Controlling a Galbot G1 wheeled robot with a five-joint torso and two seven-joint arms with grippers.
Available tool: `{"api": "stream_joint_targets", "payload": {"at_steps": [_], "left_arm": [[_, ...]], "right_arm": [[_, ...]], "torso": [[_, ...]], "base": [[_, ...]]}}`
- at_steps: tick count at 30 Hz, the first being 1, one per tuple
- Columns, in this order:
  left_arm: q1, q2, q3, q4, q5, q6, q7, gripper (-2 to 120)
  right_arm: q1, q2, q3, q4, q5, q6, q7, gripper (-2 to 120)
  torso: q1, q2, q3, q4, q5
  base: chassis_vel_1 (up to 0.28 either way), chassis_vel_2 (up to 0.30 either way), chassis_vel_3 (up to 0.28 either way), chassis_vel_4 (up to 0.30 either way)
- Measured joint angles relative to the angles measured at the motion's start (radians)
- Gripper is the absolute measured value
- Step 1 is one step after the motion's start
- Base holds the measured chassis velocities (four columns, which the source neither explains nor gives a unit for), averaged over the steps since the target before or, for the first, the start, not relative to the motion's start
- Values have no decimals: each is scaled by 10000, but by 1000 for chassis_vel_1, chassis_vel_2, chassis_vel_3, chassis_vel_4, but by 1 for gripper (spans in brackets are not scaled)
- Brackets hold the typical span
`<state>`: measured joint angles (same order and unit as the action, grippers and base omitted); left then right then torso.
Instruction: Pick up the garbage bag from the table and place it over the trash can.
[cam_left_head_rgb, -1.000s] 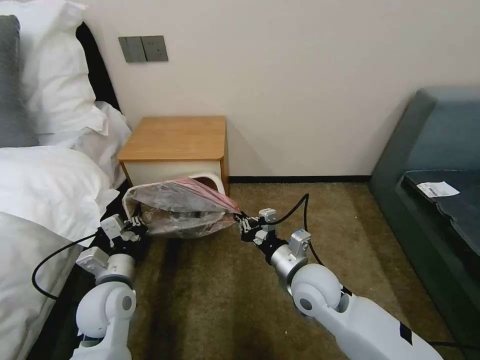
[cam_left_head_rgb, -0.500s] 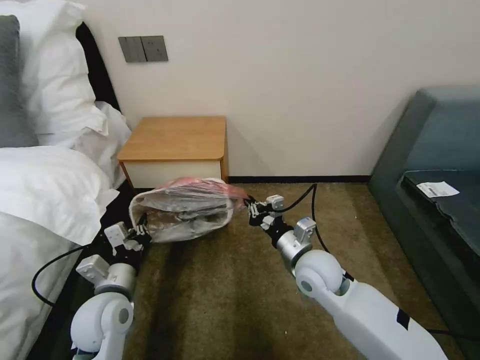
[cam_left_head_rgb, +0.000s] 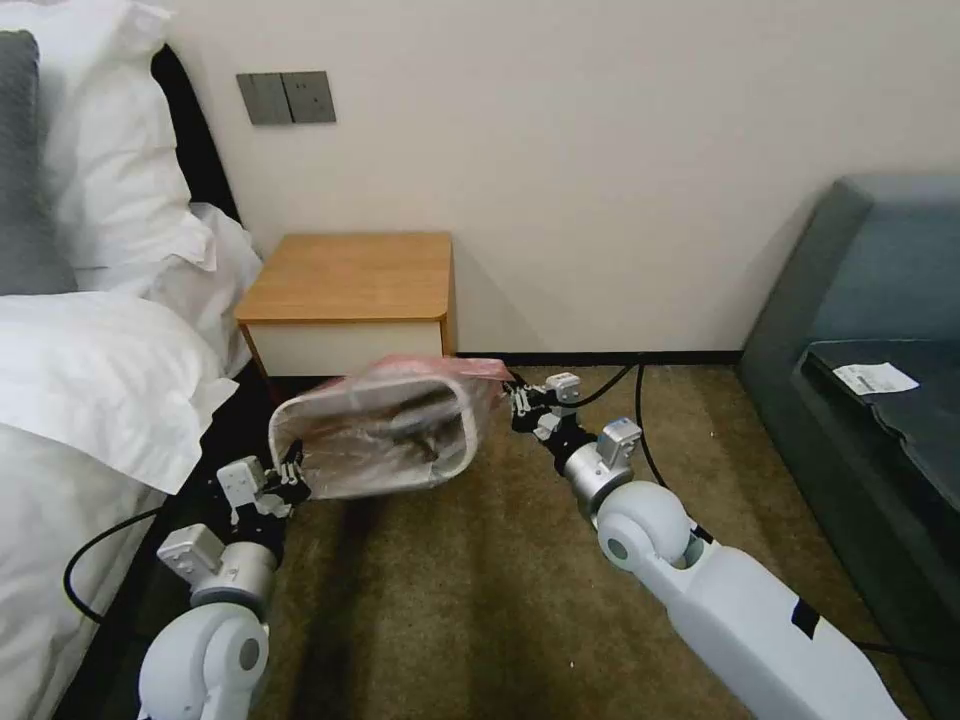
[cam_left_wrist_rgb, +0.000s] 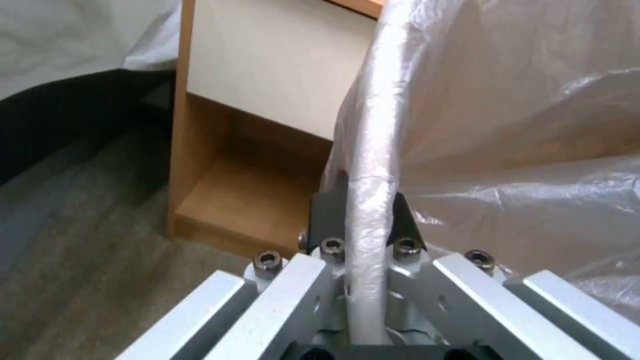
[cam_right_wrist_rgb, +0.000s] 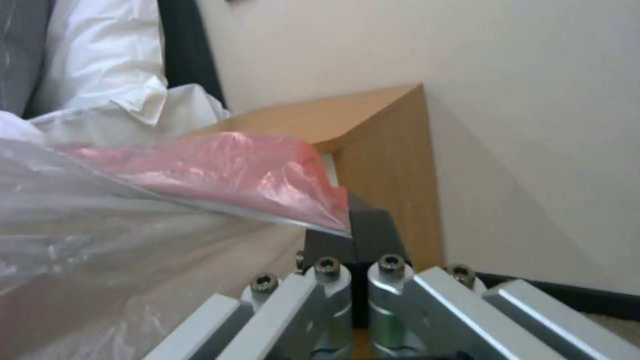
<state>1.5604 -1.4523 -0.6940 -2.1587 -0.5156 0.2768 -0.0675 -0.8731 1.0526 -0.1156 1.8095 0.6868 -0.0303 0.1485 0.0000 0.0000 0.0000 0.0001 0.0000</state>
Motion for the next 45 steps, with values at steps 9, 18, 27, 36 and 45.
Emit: {"api": "stream_joint_targets", "payload": {"at_steps": [9, 18, 27, 36, 45], "left_arm": [[123, -27, 92, -662, -10, 17, -9, 0], [395, -47, 139, -1110, -379, 176, -100, 0], [473, -56, 235, -1540, -838, 415, -268, 0], [505, -50, 224, -1784, -1102, 564, -344, 0], [532, -66, 229, -1946, -1214, 647, -371, 0]], "right_arm": [[201, 125, -258, -816, -304, 88, -97, 0], [328, 311, -402, -1404, -507, 154, -130, 0], [514, 429, -538, -1866, -576, 193, -129, 0], [691, 560, -636, -2434, -689, 343, -132, 0], [790, 667, -776, -3000, -824, 517, -144, 0]], "torso": [[0, 0, 0, -1, 1], [0, 0, 0, -1, 0], [0, 0, 0, -1, 0], [0, 0, 0, -1, 0], [0, 0, 0, -1, 0]], "base": [[0, 0, 0, 0], [0, 0, 0, 0], [0, 0, 0, 0], [0, 0, 0, 0], [0, 0, 0, 0]]}}
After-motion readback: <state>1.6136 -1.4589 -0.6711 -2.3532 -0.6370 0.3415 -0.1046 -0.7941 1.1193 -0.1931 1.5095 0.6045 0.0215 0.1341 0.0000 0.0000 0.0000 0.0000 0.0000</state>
